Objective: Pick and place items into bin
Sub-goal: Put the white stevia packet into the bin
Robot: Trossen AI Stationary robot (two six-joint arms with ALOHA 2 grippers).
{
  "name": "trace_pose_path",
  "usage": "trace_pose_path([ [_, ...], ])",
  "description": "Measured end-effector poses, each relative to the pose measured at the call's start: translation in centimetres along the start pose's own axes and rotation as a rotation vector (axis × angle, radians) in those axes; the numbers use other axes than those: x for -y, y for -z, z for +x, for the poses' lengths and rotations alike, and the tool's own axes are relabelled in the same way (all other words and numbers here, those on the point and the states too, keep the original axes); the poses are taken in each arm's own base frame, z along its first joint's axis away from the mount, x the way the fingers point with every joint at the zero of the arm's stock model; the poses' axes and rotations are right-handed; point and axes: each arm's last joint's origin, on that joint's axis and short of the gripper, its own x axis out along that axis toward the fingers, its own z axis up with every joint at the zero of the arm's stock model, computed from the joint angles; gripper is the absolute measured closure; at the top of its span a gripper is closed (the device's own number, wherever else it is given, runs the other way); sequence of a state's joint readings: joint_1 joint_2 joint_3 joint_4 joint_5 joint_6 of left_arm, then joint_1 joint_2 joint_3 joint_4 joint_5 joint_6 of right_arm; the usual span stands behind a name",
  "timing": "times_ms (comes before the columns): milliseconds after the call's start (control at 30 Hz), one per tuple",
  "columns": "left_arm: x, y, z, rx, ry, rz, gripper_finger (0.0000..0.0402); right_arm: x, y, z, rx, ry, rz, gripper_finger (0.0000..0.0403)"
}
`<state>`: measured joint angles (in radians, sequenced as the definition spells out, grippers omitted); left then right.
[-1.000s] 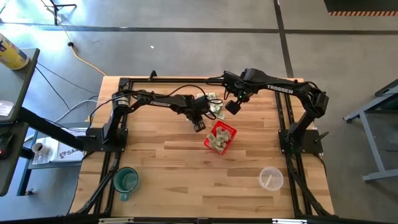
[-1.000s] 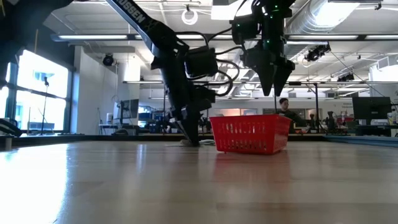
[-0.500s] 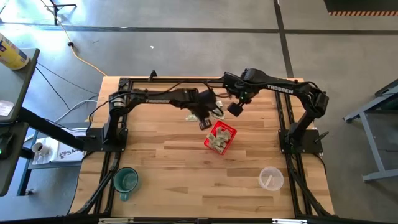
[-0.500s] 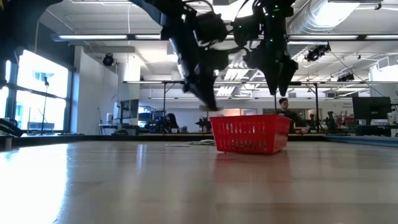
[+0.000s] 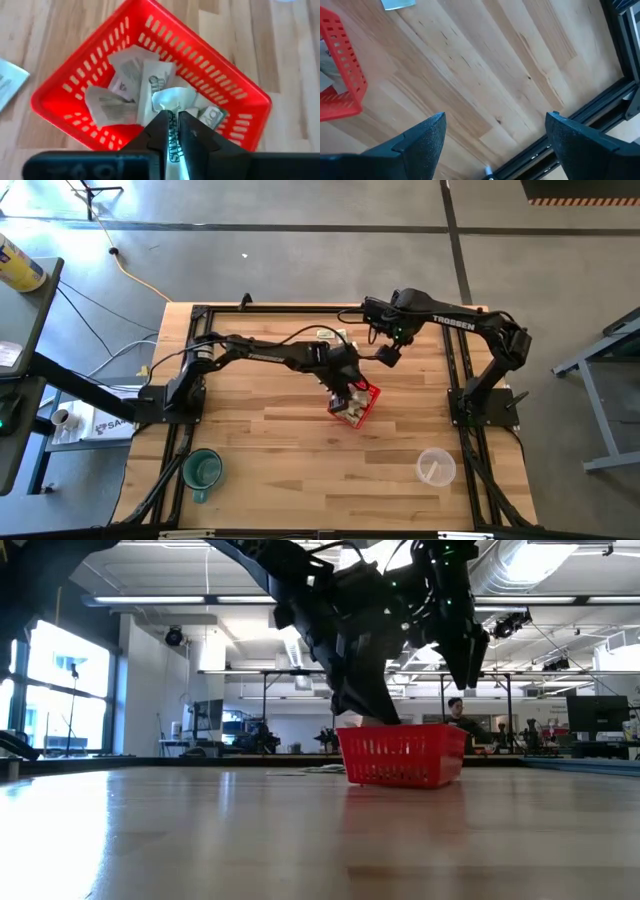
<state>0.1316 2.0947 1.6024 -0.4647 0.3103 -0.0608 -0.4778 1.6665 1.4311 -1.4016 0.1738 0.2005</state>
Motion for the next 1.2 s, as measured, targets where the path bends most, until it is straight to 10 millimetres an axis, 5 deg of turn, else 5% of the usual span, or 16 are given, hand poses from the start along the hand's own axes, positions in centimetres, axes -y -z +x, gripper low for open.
trace_pose_path([
  [200,0.3,-0.1,-0.6,0.001,-0.027,-0.028,0.0297,0.1,-0.3,0.0,0.03,-0.003,-0.011,0.0073],
  [567,1.8,1.0,1.4,-0.076,-0.011,-0.061,0.0305,0.3,-0.6,0.0,0.056,-0.01,0.005,0.0073],
  [800,0.8,1.4,-2.9,-0.177,-0.212,-0.037,0.0304,0.2,-0.8,0.0,0.073,-0.043,-0.035,0.0073],
  [933,-1.8,3.3,-5.5,-0.265,-0.386,-0.08,0.0308,-0.2,-1.7,0.2,0.164,-0.11,-0.106,0.0073],
  [1200,-5.5,8.5,-8.0,-0.108,-0.196,-0.262,0.0322,-0.5,-2.3,0.9,0.219,-0.133,-0.134,0.0073],
])
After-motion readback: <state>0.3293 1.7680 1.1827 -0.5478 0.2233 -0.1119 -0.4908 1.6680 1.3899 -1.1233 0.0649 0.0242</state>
